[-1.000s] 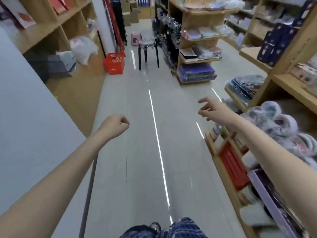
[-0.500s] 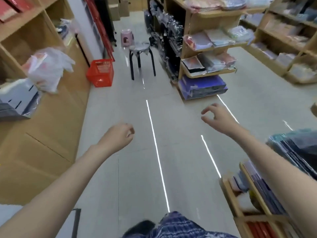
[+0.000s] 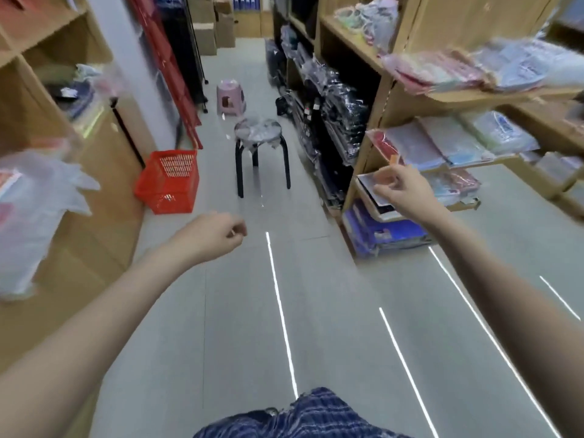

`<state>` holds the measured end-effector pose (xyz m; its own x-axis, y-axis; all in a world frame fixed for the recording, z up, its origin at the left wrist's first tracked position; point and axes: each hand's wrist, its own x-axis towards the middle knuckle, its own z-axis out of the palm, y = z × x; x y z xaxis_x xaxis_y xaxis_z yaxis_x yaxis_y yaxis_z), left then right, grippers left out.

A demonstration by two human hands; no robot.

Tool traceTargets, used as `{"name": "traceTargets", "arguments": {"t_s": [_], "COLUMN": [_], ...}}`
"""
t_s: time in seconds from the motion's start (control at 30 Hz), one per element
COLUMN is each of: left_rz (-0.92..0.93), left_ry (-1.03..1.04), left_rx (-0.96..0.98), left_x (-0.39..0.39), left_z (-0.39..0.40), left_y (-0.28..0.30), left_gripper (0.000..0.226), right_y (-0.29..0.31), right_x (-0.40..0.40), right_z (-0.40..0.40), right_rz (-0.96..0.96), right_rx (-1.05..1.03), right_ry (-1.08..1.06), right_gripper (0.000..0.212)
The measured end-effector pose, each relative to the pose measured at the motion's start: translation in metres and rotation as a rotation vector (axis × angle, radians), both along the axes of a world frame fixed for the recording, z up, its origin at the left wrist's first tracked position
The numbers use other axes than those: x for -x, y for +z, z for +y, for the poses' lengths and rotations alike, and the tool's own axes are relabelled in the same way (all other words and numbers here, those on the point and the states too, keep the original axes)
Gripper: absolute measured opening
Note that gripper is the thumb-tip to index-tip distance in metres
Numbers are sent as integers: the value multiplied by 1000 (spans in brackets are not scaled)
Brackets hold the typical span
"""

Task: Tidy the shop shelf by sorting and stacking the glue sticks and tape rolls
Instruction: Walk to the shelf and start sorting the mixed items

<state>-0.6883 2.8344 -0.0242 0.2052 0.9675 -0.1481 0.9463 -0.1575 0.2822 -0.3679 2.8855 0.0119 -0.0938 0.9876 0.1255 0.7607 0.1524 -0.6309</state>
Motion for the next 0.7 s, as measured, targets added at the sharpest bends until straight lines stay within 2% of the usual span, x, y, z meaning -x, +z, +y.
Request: {"name": "traceTargets", "arguments": {"t_s": [0.13, 0.3, 0.5, 0.7], "left_rz": [-215, -461, -746, -729], "left_ry": [72, 290, 427, 383], "left_rx": [-114, -196, -258, -260], "left_x": [15, 47, 68, 83], "left_z": [137, 324, 542, 719], "left_y": [18, 3, 25, 31], "left_gripper": [20, 19, 26, 26], "right_y": [5, -7, 0, 6], "right_x": [21, 47, 86, 127], "right_z": [126, 304, 512, 680], "right_rz": [148, 217, 20, -121], "right_rx": [78, 77, 34, -14], "right_ry": [-68, -96, -68, -41], "right_gripper": [30, 41, 49, 35]}}
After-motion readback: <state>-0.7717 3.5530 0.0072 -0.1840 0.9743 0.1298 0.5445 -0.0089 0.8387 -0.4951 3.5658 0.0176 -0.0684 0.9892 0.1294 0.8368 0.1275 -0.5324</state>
